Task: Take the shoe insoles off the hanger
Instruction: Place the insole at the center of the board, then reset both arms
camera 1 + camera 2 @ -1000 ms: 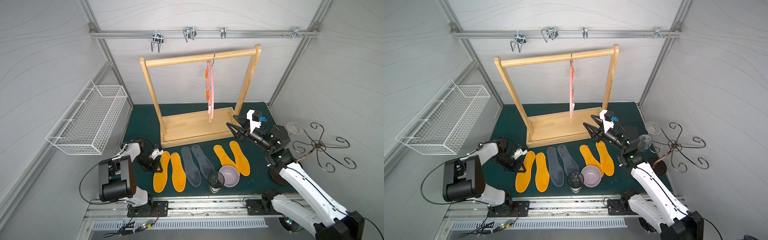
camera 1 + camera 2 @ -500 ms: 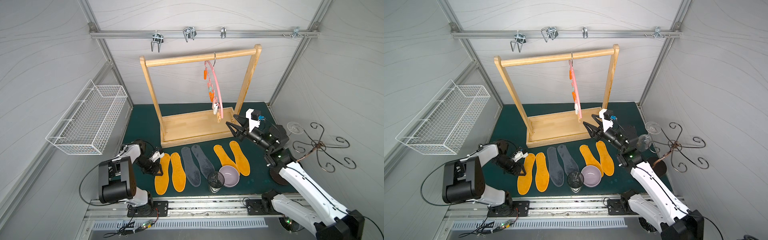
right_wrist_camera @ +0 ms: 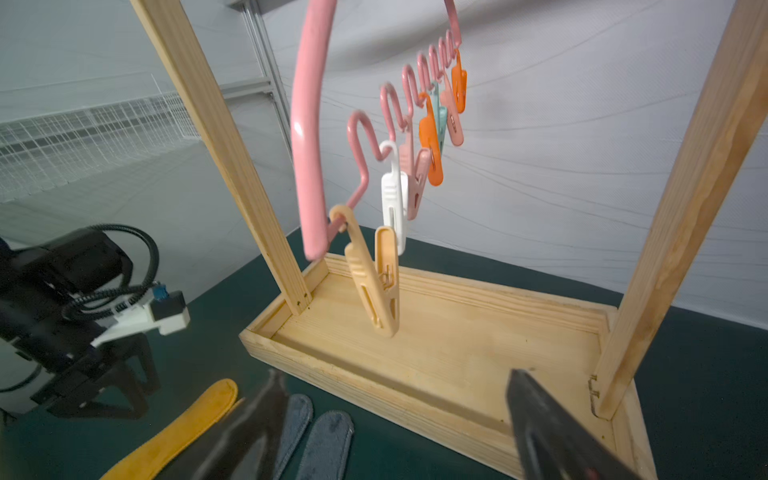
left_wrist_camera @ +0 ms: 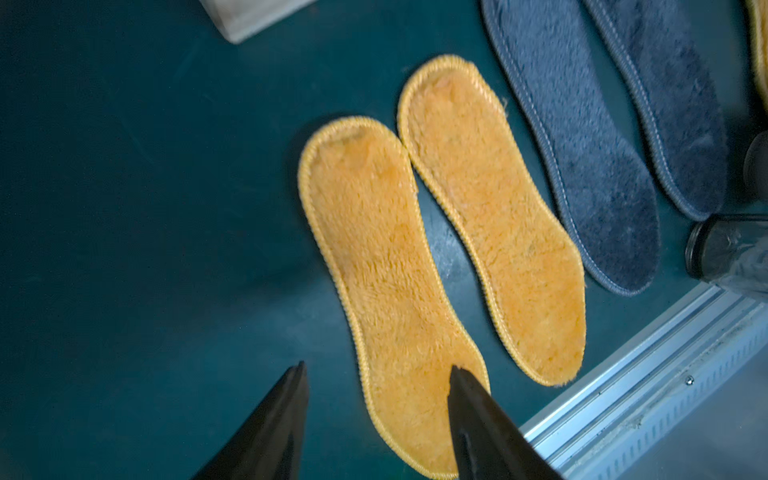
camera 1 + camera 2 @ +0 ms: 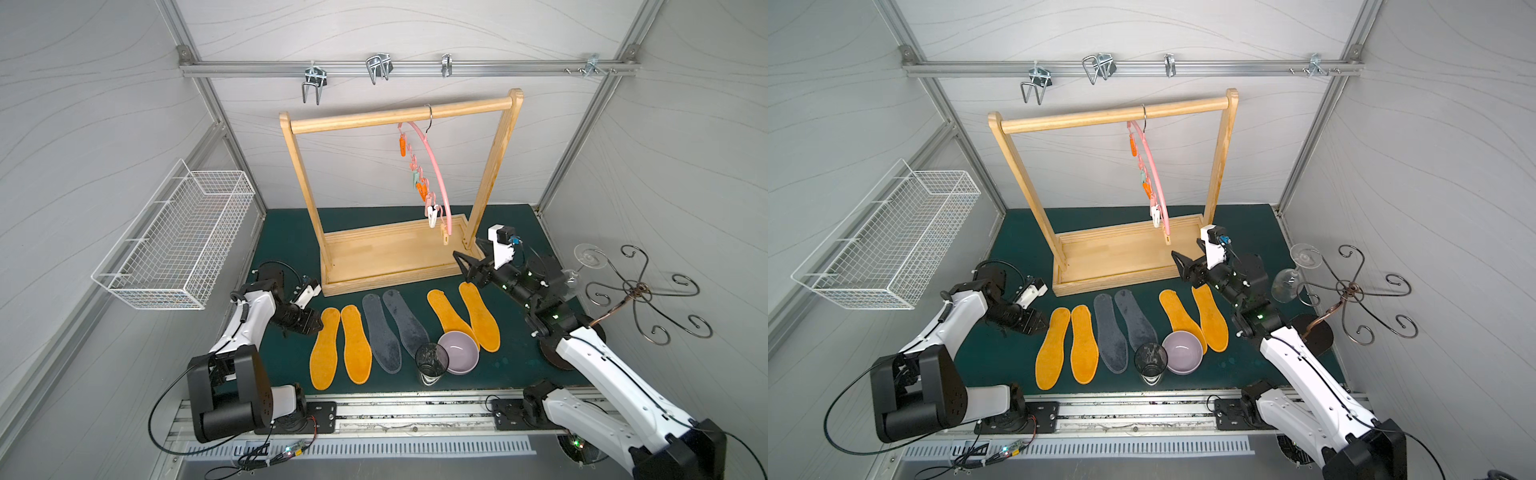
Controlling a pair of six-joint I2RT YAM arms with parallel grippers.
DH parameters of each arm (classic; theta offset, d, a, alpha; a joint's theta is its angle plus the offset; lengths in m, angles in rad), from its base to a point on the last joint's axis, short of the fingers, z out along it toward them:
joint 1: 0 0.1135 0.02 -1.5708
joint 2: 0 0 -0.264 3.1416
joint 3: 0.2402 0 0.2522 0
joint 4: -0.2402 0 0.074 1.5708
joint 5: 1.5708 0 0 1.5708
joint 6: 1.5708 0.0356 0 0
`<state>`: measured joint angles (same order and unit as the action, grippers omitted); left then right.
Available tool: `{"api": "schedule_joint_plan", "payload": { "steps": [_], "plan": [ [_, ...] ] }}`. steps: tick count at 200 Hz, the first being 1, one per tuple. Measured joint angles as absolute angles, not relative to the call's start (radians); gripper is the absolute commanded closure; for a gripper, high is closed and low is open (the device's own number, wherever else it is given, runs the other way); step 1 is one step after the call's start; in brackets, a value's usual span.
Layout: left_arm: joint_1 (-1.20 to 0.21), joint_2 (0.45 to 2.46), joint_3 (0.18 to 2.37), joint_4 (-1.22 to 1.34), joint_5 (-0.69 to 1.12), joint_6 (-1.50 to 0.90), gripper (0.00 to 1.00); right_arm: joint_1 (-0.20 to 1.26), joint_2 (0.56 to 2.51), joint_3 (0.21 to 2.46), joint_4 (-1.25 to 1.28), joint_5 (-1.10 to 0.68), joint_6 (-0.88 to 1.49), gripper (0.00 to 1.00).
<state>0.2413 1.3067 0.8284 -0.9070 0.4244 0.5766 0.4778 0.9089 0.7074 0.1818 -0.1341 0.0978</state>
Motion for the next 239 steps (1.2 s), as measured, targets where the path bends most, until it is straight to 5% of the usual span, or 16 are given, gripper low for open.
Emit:
{"api": "schedule_joint_plan", "payload": {
  "steps": [50, 69, 117, 239],
  "plan": [
    [0.241, 1.298, 0.841, -0.794, 0.447, 0.493, 0.37, 0.459, 0.926, 0.631, 0.136, -0.022, 0.048, 0.01],
    [0.242, 1.299, 0.840, -0.709, 0.457, 0.437, 0.01, 0.398, 0.937, 0.585, 0.158, -0.020, 0.026, 0.01],
    [0.242, 1.301, 0.750, -0.456, 0.504, 0.320, 0.00, 0.118, 0.990, 0.470, 0.200, -0.079, 0.065, 0.01],
    [0.161, 1.361, 0.394, 0.504, 0.407, 0.065, 0.00, 0.031, 1.188, 0.318, 0.600, -0.039, -0.001, 0.01]
  ]
}}
